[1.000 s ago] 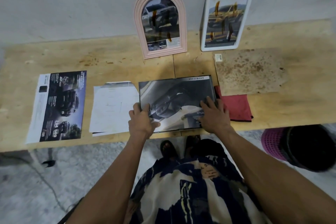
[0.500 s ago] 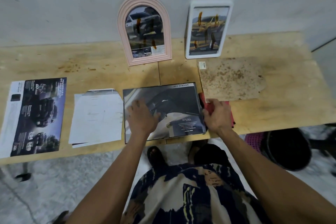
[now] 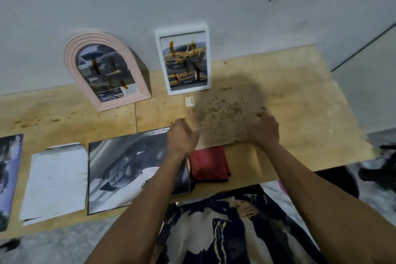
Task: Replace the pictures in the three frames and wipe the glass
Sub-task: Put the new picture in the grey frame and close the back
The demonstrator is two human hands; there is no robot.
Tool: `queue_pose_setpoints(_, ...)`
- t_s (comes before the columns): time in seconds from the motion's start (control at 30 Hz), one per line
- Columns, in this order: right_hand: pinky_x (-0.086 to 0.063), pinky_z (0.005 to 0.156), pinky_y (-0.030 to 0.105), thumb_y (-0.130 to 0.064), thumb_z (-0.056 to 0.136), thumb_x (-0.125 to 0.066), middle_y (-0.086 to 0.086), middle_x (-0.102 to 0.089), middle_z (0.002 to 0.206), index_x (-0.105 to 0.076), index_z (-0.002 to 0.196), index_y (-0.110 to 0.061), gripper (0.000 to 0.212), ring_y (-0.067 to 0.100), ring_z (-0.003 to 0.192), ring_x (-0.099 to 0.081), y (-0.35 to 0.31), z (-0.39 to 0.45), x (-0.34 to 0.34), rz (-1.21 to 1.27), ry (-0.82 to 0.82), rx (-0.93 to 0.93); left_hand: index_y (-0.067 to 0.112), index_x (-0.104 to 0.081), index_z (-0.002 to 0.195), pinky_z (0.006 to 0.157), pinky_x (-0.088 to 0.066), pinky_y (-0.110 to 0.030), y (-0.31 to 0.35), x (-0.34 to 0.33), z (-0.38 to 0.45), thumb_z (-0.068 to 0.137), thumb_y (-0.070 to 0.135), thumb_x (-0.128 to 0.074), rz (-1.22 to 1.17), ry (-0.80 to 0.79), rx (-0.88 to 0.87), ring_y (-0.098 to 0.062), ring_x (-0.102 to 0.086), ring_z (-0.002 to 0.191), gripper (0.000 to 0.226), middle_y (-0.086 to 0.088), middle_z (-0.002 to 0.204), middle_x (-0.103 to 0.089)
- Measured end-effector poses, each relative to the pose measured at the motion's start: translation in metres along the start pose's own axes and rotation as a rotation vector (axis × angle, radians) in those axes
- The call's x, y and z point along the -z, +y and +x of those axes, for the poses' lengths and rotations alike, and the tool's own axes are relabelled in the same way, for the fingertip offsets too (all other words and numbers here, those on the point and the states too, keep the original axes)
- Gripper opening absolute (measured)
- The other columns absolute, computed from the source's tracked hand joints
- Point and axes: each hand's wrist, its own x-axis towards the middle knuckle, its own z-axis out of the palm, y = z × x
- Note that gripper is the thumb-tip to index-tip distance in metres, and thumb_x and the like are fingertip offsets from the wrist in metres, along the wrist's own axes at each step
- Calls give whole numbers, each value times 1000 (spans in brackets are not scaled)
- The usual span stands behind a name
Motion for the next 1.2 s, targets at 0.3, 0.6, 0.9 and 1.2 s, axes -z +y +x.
queue_pose_setpoints(0.3, -37, 102, 42, -29, 81, -64, 18, -50, 130, -49, 131, -15, 54, 40, 120, -46, 20, 57, 24, 27, -116, -58, 21, -52, 75, 75, -46, -28, 40, -37, 32, 80, 16, -76, -65, -28, 303, -17, -52, 87, 24, -4, 85, -55)
queue_pose_setpoints(0.6, -38, 95, 39, -30, 89, -54, 17, -41, 136, -44, 136, -12, 51, 35, 114, -46, 22, 80, 27, 165, -70, -197, 11, -67, 81, 81, -55, -36, 55, -37, 37, 79, 36, -74, -84, 68, 406, -21, -64, 93, 26, -2, 91, -68)
queue_pose_setpoints(0.9, -42, 83, 32, -44, 85, -59, 12, -44, 131, -51, 131, -11, 57, 32, 105, -53, 6, 55, 24, 315, -21, -308, 11, -54, 109, 71, -59, -27, 30, -26, 12, 77, 14, -83, -485, 194, 492, -14, -63, 81, 44, 0, 93, -66)
queue_pose_setpoints(1.2, -57, 85, 44, -60, 68, -68, 1, -63, 115, -56, 125, -19, 72, 22, 98, -62, -64, -17, -29, 512, -133, -159, 11, -53, 114, 86, -57, -47, -71, 66, -26, 77, 14, -83, -541, 265, 440, -27, -66, 95, 48, -7, 104, -68)
